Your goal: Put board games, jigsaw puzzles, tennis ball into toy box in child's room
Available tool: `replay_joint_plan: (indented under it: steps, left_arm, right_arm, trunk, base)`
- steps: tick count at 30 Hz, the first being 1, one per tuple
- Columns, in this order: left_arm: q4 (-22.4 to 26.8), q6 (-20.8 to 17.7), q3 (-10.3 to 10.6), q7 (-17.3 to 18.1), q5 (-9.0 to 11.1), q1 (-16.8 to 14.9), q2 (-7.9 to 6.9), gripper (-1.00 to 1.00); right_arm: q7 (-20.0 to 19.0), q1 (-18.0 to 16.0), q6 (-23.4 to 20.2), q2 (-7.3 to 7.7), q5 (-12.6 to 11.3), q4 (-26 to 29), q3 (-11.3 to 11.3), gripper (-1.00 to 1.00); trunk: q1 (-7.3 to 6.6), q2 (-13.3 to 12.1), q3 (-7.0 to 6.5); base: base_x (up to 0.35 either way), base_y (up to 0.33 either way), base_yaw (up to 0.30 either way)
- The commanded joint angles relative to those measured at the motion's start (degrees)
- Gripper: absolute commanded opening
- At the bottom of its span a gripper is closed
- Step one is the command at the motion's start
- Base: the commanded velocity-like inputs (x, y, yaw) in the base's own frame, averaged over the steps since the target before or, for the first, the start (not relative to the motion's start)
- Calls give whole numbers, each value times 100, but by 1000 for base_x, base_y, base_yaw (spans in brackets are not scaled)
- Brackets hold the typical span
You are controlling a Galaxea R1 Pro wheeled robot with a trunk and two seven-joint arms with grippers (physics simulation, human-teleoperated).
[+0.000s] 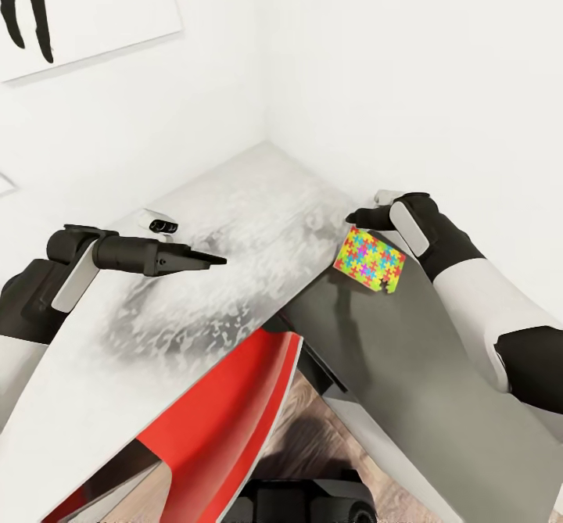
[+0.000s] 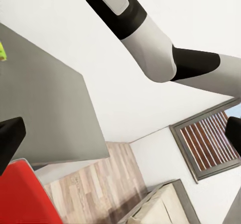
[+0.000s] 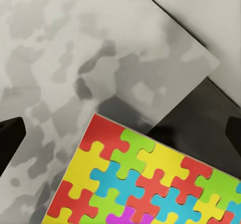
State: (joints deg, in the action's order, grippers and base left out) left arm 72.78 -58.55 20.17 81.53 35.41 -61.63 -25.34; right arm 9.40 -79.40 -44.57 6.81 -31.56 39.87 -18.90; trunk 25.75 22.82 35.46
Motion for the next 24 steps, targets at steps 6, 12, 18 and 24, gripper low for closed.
replay_joint_plan:
  steps: [6,12,18,24]
  left_arm:
    - [-1,-60,9,12,19,-6,-6,100]
    - [-1,-62,5,12,19,-3,-6,100]
    - [-1,-67,-4,12,19,-6,-6,100]
    - [-1,-57,-5,20,19,-2,-6,100]
  right_arm:
    - [53,-7,-26,0,-65,11,-34,100]
    - [53,-5,-33,-3,-68,12,-34,100]
    - [49,-5,-39,4,-69,12,-39,100]
    - [-125,-5,-36,7,-68,12,-42,100]
  trunk:
    - [3,10,65]
    - [3,10,121]
    - [3,10,178]
    - [3,10,234]
  base:
    - [0,0,0]
    - [0,0,0]
    - [0,0,0]
    - [0,0,0]
